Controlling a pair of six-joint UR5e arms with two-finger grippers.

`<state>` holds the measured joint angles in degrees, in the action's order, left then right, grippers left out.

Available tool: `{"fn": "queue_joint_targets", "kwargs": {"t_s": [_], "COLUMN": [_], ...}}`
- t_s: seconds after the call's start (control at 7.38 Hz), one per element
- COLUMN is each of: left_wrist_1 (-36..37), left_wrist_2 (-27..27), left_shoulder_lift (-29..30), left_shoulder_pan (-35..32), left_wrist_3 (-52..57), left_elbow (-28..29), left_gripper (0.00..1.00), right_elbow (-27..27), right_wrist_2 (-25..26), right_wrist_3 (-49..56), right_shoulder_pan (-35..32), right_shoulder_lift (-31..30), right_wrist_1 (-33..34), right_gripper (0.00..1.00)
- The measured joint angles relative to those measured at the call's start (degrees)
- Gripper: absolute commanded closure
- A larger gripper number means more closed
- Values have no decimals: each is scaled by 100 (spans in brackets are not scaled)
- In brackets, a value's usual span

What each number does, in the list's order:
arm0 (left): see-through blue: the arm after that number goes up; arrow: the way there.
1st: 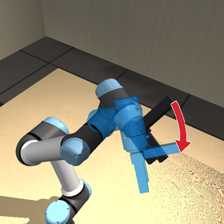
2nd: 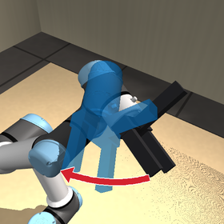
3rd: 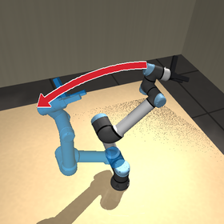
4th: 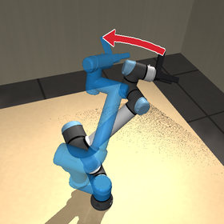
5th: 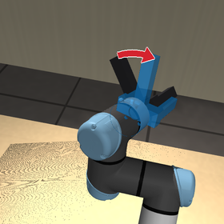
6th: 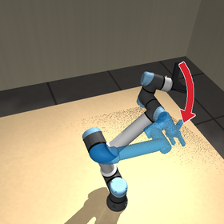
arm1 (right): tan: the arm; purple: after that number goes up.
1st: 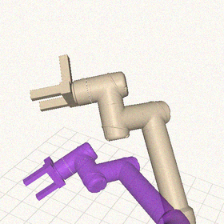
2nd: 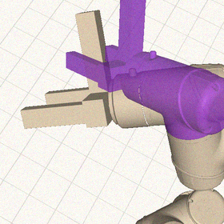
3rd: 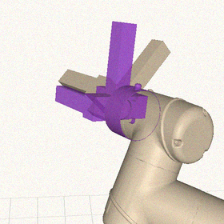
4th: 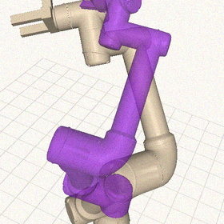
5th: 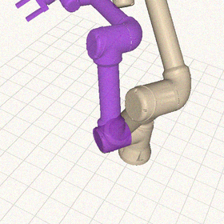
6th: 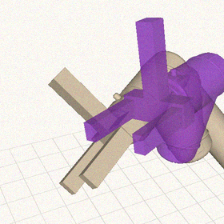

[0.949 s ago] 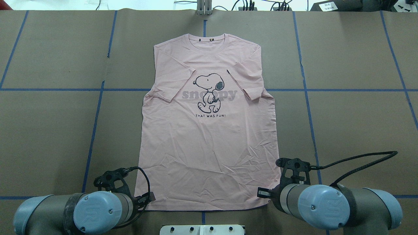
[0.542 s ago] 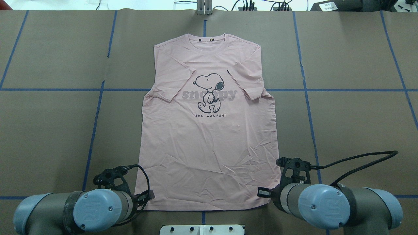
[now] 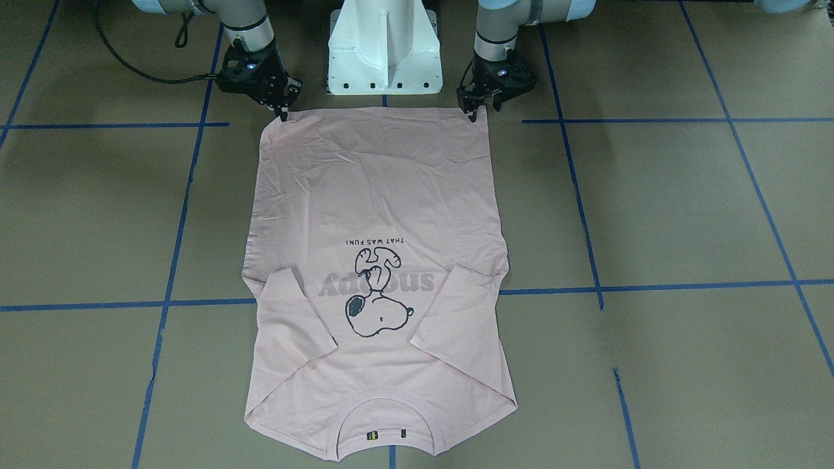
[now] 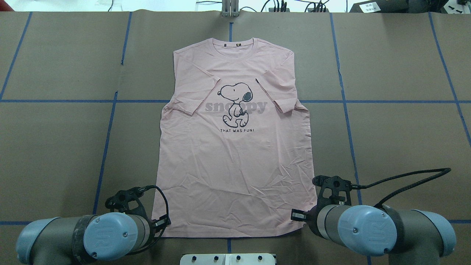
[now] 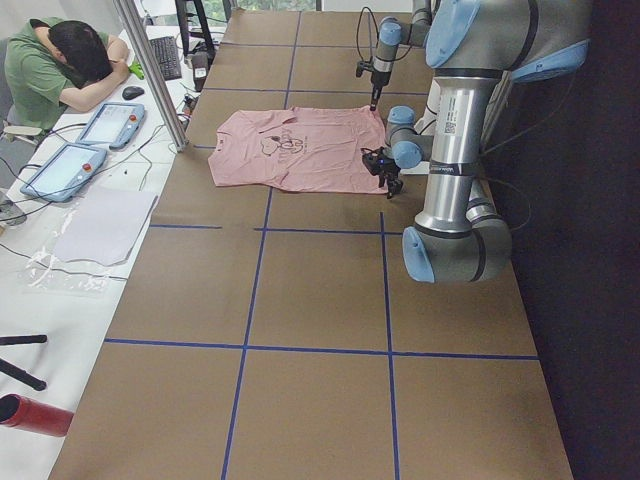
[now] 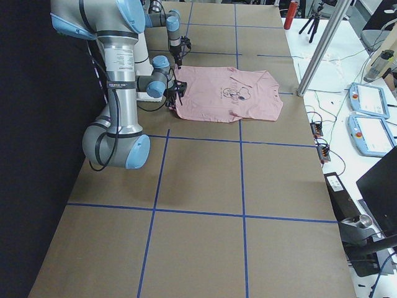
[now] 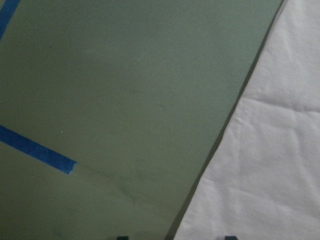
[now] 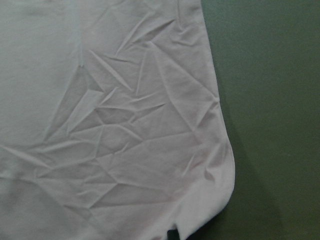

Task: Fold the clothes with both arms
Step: 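Grasp the hem corners with both grippers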

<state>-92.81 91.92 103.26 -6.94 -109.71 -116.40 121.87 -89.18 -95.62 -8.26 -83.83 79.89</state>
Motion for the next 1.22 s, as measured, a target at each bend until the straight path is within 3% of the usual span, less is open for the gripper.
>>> {"fn": "queue_joint_targets", "kwargs": {"t_s": [0.14,0.81,1.22], "left_wrist_1": [-3,-9,192], "left_wrist_2": [3,34,338], "left_shoulder_lift": [20,45,-203], "left_shoulder_pan": [7,-21,-136], "left_wrist_3": [-6,72,1303], "left_elbow": [0,-197,-964], "left_gripper": [100,100,100], "right_elbow": [3,70,437], "right_wrist_2": [-2,-43,-605], "right_wrist_3": [-1,16,50], "right_shoulder_pan": [-4,-38,-258], "right_shoulder_lift": [-11,-45,-153], "right_wrist_1": [0,0,0], "right_gripper": [100,100,100]}}
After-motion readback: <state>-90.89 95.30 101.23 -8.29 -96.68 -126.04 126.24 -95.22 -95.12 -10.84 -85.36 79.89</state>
